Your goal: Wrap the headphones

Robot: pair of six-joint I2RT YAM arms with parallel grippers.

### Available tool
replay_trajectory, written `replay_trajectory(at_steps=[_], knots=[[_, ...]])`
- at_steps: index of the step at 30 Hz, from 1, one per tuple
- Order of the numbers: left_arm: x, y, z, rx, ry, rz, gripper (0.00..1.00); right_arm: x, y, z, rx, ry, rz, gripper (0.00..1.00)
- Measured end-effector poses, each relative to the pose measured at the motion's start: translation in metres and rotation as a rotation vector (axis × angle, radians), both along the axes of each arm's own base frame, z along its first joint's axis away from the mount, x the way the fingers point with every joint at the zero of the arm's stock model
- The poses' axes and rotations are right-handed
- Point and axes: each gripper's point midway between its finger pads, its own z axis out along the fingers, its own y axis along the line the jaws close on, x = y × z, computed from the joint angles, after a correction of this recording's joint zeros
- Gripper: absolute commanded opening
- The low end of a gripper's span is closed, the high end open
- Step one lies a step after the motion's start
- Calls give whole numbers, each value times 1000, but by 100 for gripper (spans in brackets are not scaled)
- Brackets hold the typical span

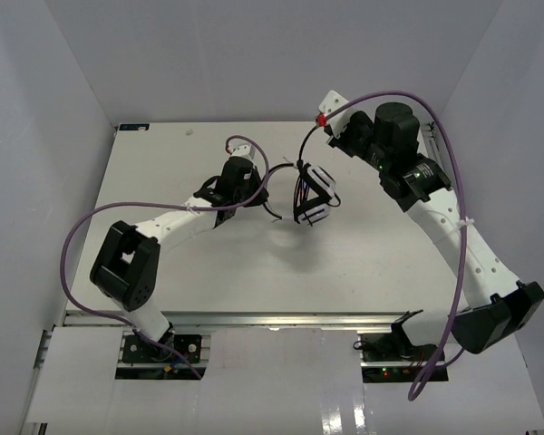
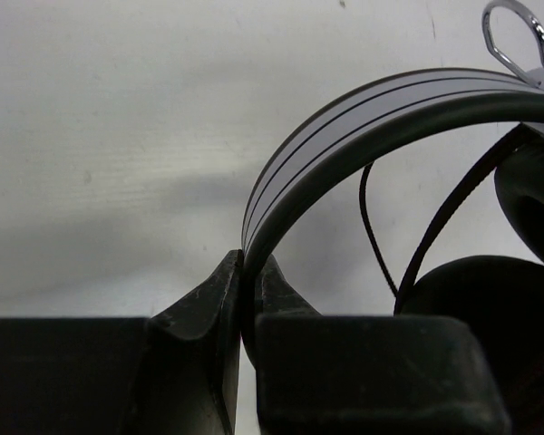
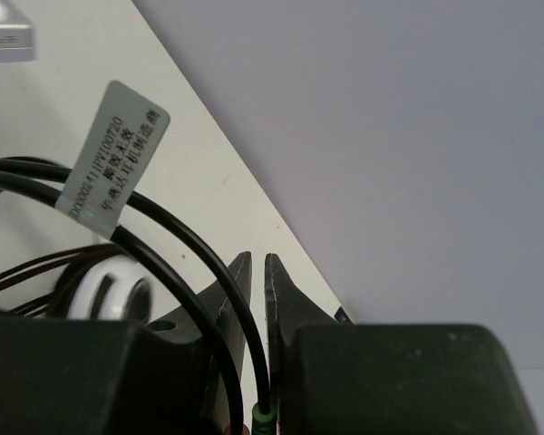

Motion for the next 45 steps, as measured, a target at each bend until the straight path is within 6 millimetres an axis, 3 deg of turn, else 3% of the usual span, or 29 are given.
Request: replay_trajectory(at_steps=[4,8,12,18,21,26,31,37,45], knots=[[-36,-9,-1,34,-2,-124,0,35,-22,-13,43,48,-96,8],[-67,-15,6,25,-15,-218,0,76,-64,-23,109,87,-228,8],[-82,-19,30,-16,-57,-273,0,92,-101,-35,142,111,-338,8],[-93,-24,71,-93,-138,-318,0,88,-94,-29,170,104,-322,8],[-95,-26,77,-108,-152,-323,0,83,-85,-24,182,105,-280,8],[-81,-33,63,-99,-118,-281,0,64,-64,-8,201,98,-183,8],[-39,-58,47,-90,-74,-212,0,28,-29,17,221,68,-39,8],[13,-93,42,-121,-69,-157,0,-12,2,43,238,20,93,8],[20,-90,21,-73,-22,-105,0,-17,3,44,235,22,101,8]])
